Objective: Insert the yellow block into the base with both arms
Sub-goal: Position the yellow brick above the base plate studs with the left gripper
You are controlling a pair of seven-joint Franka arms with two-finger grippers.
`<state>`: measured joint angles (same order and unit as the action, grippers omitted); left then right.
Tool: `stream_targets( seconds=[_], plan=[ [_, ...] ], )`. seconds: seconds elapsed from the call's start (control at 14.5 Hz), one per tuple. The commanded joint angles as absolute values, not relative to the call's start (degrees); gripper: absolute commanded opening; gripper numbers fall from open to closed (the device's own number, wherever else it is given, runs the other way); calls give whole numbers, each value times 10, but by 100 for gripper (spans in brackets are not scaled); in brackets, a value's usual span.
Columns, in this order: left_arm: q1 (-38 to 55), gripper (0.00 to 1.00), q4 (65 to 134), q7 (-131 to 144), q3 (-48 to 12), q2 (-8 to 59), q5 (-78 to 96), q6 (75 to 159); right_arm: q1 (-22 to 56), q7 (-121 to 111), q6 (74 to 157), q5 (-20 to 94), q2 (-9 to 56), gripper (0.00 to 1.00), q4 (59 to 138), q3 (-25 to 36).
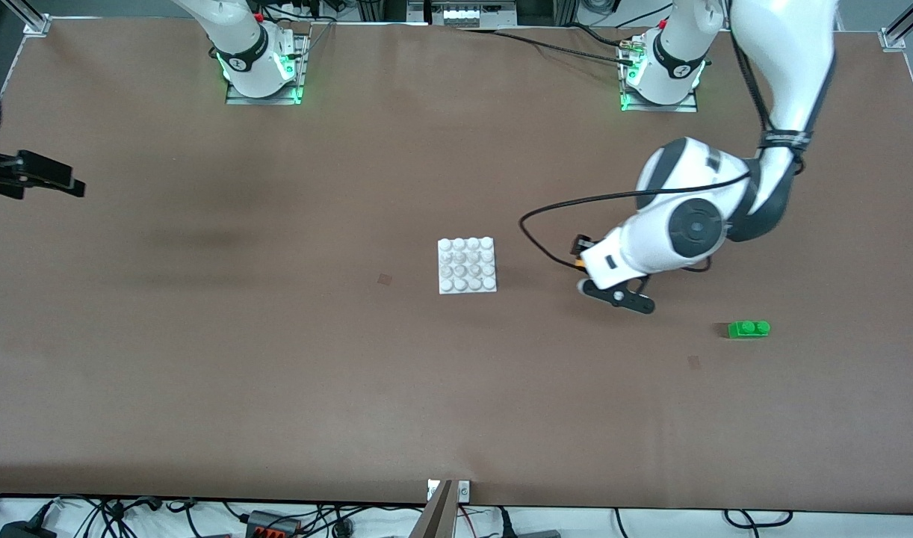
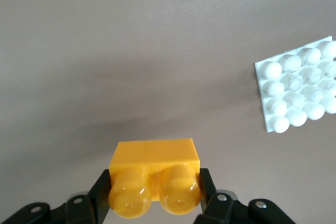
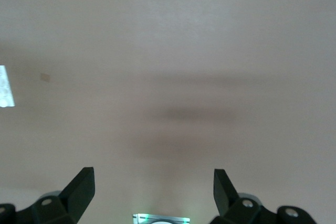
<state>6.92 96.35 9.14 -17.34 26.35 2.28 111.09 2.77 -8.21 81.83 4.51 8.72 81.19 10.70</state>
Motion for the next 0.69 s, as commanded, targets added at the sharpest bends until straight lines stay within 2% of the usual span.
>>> stream_targets(
  seconds=[0.0, 0.14, 0.35, 0.62],
  plan=[
    [77, 61, 917, 158, -174, 314, 35, 1116, -12, -94, 861, 18, 37, 100, 880, 62],
    [127, 61, 917, 205, -170, 330, 52, 1173, -29, -96, 901, 18, 6, 100, 931, 54],
    [183, 60, 916, 229, -156, 352, 52, 1215, -55, -100, 900, 1, 0, 100, 932, 17],
    [250, 60, 914, 302, -129, 366, 54, 1248, -47, -100, 897, -4, -1, 100, 933, 17]
  ],
)
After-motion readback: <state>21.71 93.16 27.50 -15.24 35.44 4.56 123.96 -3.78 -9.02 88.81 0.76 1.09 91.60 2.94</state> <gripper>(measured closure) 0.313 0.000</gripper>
